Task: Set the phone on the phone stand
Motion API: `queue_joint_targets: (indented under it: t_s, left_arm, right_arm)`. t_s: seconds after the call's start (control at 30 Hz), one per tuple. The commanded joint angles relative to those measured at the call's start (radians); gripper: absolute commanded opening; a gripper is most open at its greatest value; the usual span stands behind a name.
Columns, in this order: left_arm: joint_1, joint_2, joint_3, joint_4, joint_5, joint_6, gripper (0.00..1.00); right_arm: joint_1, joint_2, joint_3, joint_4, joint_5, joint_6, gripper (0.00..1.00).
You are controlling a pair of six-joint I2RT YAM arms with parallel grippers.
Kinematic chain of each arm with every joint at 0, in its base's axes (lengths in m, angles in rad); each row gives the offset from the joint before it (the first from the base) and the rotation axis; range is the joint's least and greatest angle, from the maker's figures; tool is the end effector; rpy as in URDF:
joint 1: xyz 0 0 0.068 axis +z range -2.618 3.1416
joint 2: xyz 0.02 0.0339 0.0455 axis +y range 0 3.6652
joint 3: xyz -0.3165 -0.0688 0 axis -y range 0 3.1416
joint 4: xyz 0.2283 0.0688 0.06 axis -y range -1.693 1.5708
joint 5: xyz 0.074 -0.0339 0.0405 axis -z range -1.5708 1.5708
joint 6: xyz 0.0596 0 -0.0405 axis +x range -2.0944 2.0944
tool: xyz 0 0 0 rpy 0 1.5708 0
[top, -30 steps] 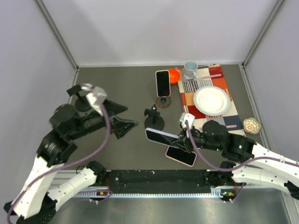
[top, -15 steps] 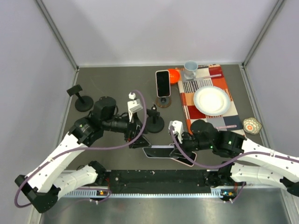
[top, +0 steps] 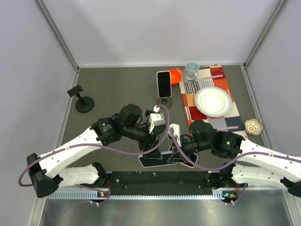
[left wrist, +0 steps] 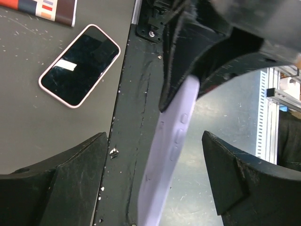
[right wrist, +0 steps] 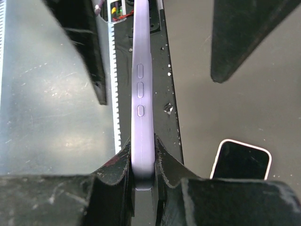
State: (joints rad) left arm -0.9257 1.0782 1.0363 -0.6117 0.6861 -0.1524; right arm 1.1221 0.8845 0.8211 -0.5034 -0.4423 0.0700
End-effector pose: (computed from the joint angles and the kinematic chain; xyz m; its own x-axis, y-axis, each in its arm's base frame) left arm 0.0879 -0.1795 0.3697 -0.5011 0.4706 -0.7262 0.8545 0.1364 -0.5013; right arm 0.0460 0.1543 0.3351 -0.3003 -0.4779 -0.8255 -0.9523 0.1004 0.2883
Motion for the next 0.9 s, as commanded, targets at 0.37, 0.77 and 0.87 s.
queue_joint_targets:
  t_s: [0.37, 0.77, 0.87]
  left_arm:
    - [-0.079, 0.048, 0.028, 0.073, 0.016, 0.034, 0.41]
    - [-0.122, -0.018, 0.027, 0.101, -0.238, 0.018, 0.0]
    - [-0.122, -0.11, -0.008, 0.179, -0.358, -0.024, 0.0]
  right_arm:
    - [0.008, -0.078, -0.005, 0.183, -0.064, 0.007, 0.0]
    - [0.01, -0.111, -0.045, 0.267, 0.173, 0.092, 0.57]
    - [0.01, -0.134, -0.086, 0.315, 0.259, 0.135, 0.73]
